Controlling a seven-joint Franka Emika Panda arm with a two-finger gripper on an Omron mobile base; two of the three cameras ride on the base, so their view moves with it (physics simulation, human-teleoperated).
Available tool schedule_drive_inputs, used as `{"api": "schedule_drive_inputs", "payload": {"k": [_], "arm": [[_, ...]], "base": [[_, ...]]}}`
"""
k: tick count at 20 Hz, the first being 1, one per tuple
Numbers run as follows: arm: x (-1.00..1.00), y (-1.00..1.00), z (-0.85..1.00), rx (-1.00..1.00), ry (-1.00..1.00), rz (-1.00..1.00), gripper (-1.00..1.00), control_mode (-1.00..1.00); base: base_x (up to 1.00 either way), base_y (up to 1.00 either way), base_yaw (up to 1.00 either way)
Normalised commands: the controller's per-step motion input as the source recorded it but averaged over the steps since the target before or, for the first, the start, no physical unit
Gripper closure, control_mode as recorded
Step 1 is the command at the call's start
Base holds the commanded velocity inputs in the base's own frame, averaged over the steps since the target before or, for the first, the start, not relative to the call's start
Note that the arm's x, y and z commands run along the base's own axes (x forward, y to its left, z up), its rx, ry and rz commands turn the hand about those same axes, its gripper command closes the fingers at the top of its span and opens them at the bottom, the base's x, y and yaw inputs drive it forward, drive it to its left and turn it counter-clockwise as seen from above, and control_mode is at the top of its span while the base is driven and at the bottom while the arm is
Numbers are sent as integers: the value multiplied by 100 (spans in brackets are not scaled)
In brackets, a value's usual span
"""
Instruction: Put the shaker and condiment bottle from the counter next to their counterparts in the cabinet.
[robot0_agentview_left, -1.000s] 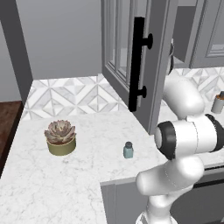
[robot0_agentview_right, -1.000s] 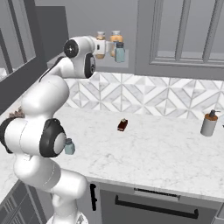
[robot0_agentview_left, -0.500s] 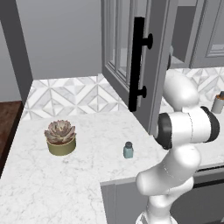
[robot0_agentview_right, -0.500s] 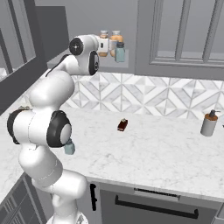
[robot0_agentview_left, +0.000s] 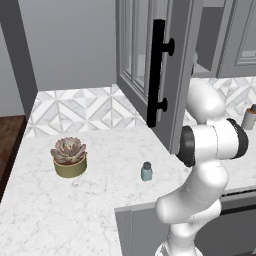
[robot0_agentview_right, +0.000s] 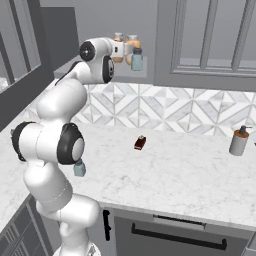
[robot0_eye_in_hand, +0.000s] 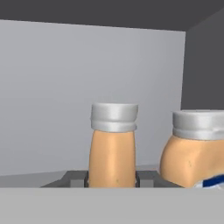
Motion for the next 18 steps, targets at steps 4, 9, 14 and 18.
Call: {"api": "schedule_drive_inputs", "payload": {"k": [4,9,14,18], "arm": [[23,0,0,0,0,0,-100,-100],[8,0,0,0,0,0,-100,-100],[0,0,0,0,0,0,-100,-100],[-56,9,0,-6,-9,5,-100,-100]], "base": [[0,0,0],[0,0,0],[0,0,0],[0,0,0]]}}
